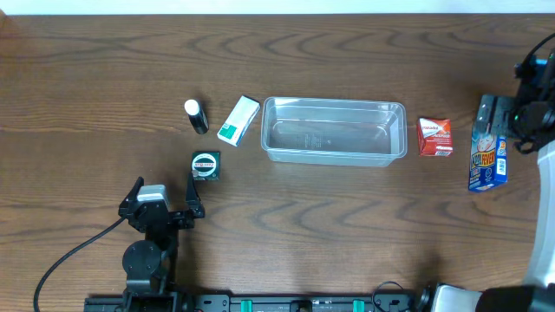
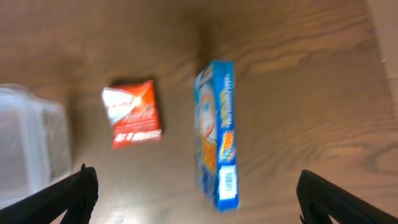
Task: Pack container
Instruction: 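Move the right gripper over the upright blue fever-patch box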
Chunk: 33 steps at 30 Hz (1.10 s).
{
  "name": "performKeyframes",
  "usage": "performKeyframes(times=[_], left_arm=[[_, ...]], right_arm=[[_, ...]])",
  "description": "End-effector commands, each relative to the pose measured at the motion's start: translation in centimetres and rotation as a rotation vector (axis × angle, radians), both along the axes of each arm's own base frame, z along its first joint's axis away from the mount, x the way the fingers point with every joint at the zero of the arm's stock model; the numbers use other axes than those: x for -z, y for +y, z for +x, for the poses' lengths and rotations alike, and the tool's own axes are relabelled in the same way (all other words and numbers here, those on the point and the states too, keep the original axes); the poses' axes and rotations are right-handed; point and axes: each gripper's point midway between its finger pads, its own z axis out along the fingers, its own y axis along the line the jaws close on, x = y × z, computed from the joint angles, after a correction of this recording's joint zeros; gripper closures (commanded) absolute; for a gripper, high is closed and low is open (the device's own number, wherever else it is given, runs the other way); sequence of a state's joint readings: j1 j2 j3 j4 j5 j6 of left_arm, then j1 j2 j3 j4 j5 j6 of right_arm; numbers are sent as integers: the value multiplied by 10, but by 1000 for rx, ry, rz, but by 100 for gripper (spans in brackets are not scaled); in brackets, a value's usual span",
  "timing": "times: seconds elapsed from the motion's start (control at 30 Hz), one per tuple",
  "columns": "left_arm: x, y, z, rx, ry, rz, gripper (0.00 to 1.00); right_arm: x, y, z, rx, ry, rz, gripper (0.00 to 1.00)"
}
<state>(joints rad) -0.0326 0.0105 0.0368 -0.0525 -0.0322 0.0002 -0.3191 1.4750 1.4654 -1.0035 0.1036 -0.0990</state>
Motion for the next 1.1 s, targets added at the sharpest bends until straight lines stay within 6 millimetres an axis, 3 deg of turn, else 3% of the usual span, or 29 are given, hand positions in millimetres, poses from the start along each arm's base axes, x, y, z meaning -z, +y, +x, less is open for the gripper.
performKeyframes(times=[0.0,0.13,0.33,0.57,0.7,0.83,1.07], left_arm=[[19,2,0,-10,44,8,2],[19,2,0,-10,44,8,2],[19,2,0,-10,44,8,2],[19,2,0,-10,44,8,2],[19,2,0,-10,44,8,2],[19,2,0,-10,44,8,2],[19,2,0,-10,44,8,2]], right_arm=[[6,-23,3,47,15,-23,1],[30,-37,1,69,76,23,1],[64,-43,9,-38,129,104,1],[105,-39,7,-105,194,259,23],[124,-38,6,-113,239,288,24],[134,-39,6,-111,259,297,26],[135,-42,9,-109,252,284,39]])
